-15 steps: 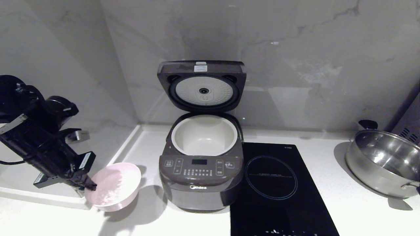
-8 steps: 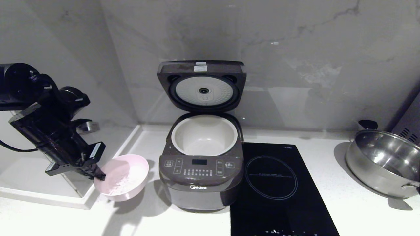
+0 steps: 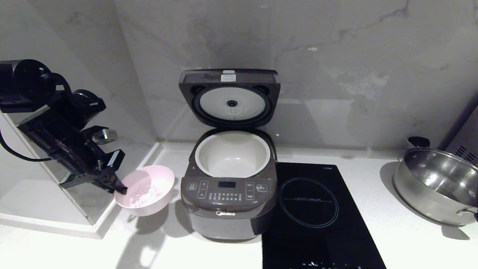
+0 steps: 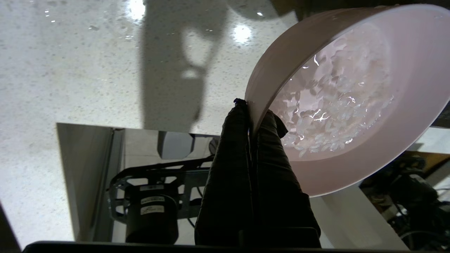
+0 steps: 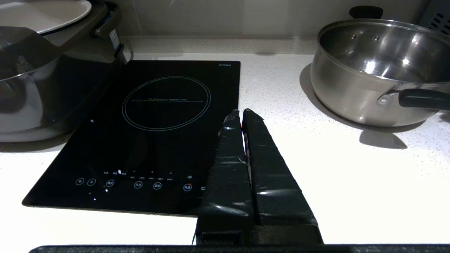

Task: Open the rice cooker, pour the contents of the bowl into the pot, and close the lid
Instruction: Pour the water from the bowl into the rice cooker

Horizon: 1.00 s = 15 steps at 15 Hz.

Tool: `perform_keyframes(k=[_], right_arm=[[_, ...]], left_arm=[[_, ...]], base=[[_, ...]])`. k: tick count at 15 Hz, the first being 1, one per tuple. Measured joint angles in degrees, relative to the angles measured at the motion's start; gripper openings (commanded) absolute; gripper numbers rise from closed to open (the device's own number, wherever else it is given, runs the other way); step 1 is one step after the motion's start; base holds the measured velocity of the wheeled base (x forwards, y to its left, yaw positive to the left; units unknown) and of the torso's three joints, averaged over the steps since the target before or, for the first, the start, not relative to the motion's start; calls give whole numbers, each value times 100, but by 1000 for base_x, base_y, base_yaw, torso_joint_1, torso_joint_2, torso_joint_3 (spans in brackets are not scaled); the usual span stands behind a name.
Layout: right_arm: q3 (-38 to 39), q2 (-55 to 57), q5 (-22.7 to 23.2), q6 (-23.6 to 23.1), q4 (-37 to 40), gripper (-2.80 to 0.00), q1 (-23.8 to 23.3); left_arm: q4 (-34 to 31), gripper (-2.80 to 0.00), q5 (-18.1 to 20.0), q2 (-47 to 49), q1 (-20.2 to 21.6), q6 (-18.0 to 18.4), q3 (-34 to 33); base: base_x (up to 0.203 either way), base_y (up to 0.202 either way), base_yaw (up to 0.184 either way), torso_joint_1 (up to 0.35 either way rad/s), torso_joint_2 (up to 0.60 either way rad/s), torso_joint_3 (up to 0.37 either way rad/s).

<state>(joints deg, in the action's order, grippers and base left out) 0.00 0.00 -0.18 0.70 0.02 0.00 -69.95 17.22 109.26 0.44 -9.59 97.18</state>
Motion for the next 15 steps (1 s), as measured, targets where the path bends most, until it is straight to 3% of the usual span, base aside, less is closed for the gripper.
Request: perform_keyframes(k=[15], right_arm=[[0,0,0,-1,-2,-280,0]], left_arm=[[-448,-280,53,684,-575,-338,1550]], base=[[0,0,0,0,0,0]])
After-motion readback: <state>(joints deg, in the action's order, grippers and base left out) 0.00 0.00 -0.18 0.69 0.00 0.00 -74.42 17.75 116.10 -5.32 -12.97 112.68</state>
